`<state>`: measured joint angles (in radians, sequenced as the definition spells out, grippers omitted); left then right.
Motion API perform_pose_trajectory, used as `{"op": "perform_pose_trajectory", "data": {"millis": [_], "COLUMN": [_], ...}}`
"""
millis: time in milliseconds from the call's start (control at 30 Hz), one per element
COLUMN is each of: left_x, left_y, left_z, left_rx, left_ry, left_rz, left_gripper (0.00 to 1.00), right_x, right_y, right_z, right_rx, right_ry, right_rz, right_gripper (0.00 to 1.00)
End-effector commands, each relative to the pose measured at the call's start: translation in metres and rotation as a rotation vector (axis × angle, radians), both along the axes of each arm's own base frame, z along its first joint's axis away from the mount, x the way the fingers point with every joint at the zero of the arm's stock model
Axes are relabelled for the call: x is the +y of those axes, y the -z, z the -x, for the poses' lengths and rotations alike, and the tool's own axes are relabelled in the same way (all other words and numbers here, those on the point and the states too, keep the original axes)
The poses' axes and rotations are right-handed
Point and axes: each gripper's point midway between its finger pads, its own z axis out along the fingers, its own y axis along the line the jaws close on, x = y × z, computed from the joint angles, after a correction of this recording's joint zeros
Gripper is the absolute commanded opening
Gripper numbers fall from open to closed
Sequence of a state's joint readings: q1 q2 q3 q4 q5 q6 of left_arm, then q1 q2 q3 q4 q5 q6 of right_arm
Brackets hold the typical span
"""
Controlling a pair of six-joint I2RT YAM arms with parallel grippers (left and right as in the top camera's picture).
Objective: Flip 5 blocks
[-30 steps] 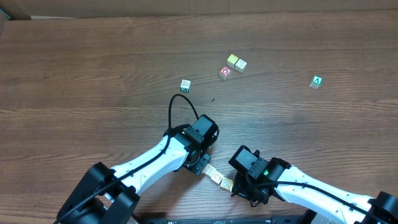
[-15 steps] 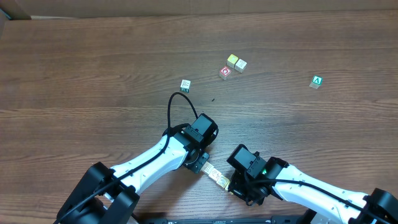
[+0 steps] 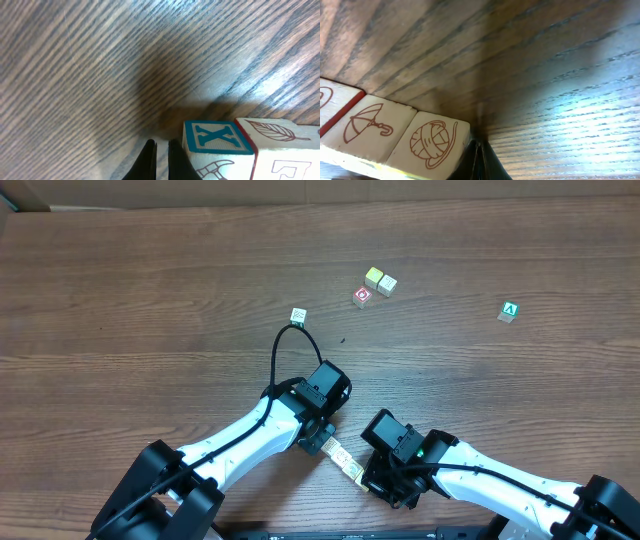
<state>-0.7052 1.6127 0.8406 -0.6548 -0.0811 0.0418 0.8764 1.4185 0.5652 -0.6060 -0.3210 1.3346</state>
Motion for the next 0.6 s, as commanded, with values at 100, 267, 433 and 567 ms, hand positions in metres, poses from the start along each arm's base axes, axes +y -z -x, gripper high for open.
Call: {"op": "perform_pose_trajectory", "data": {"millis": [100, 267, 433, 567], "left_x": [-0.0159, -0.0186, -0.0198, -0.0204], "left_y": [-0.0008, -0.0016, -0.0016, -0.0018], "left_z": [0.0000, -0.0031, -0.0024, -0.0034], "left_rx": [0.003, -0.014, -0.011, -0.016], "left_ry": [0.113, 0.159, 0.180, 0.181], "left_rz": [0.041, 0.044, 0.047, 0.049], "left_gripper": [0.04, 0.04, 0.04, 0.04], "right_x": [-0.0074, -0.0064, -0.0040, 0.0014], "right_y": [0.0120, 0.0117, 0.0112, 0.0098], "right_z": [-0.0054, -0.0054, -0.0074, -0.0100], "right_rx": [-0.024, -0.023, -0.022, -0.021], "right_ry": [0.010, 0.010, 0.038, 0.066], "right_rz": [0.053, 0.048, 0.043, 0.022], "right_gripper": [0.04, 0.04, 0.04, 0.04]}}
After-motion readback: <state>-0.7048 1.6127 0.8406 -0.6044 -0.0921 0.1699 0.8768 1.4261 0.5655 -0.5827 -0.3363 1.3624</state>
